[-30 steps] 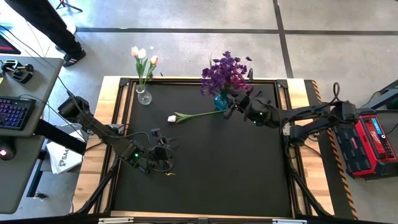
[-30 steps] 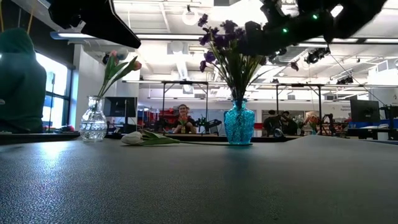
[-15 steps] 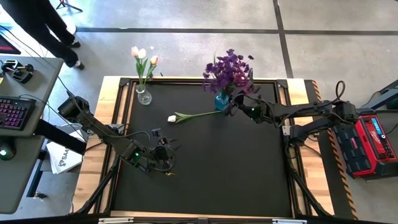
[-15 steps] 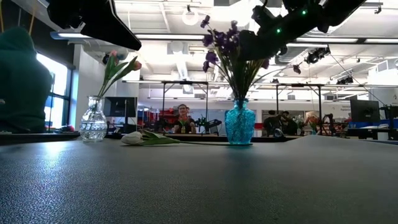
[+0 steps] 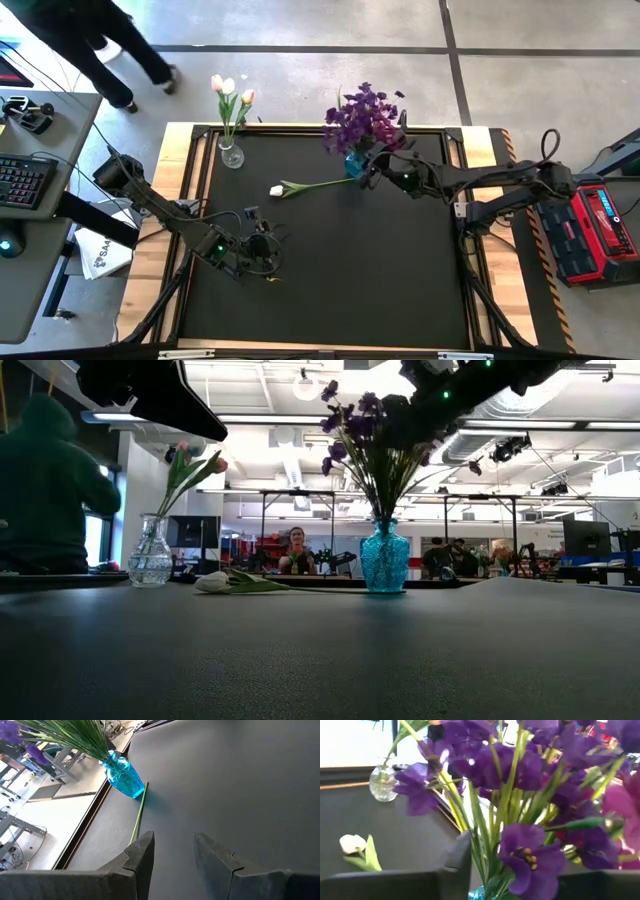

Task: Sort flowers into vase by color
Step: Put the violet flower into the blue vase

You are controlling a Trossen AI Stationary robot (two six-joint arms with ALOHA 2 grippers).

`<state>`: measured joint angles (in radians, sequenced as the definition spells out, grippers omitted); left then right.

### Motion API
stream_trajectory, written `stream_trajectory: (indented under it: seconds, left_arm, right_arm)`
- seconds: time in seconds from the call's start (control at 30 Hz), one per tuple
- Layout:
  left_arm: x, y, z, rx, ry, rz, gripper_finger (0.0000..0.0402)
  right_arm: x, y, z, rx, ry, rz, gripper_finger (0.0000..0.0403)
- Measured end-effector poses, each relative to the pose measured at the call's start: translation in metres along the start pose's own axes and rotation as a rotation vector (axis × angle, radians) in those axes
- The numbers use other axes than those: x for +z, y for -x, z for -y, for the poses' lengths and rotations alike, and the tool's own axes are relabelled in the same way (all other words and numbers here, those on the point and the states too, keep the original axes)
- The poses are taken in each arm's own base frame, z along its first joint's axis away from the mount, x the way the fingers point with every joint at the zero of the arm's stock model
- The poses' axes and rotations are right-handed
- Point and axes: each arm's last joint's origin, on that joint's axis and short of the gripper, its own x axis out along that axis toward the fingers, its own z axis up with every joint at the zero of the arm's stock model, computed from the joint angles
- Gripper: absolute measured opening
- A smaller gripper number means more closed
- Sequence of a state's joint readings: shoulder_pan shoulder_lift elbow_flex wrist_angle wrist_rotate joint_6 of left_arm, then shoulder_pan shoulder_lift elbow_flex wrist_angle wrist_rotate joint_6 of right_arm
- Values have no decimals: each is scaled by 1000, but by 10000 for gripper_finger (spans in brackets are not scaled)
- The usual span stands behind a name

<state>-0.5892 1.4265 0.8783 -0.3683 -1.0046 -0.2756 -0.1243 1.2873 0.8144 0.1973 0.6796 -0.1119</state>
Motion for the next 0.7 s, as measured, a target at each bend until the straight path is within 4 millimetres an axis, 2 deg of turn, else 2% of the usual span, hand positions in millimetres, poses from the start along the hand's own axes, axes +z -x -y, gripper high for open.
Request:
stream_trajectory:
  seconds: [0.17,0.3,0.53,0.7]
  left_arm:
    - [0,0,0,0,0,0,126]
    - [0,0,0,-5,1,-1,126]
    - [-1,0,0,-6,4,-5,126]
    - [-1,0,0,-6,3,-6,126]
  right_arm:
    - [15,7,-4,36,51,-58,179]
    - [31,16,-7,65,48,-88,208]
    - [55,35,-12,122,67,-121,203]
    - [55,40,-15,132,77,-139,190]
